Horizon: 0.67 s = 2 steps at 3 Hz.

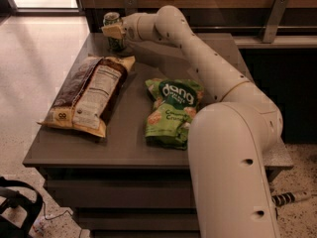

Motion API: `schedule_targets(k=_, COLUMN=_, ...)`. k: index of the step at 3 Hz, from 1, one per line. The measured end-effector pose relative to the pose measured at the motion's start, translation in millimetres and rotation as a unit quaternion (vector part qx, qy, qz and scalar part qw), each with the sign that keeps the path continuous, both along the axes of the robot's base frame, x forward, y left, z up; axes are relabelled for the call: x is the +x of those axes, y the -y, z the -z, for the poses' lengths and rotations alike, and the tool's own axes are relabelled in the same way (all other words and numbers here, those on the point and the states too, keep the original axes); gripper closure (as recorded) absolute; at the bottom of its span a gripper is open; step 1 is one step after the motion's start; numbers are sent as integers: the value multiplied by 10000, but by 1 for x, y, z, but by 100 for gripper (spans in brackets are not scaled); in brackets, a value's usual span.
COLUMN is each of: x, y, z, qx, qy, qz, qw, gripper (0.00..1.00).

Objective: Knock green can over

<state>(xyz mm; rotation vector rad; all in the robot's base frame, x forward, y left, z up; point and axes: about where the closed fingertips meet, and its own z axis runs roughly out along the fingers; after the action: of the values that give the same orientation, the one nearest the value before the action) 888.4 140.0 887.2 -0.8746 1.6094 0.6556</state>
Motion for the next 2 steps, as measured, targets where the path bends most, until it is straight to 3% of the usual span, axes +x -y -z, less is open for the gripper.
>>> schedule_targets(k=1, x=-1, y=-3, z=2, qx=-1, qy=-11, qz=-21, qw=10000, gripper=87)
schedule_targets(k=2, x=-1, y=-7, z=3, qx=-1, qy=-22, qz=-40, qw=10000, gripper=100)
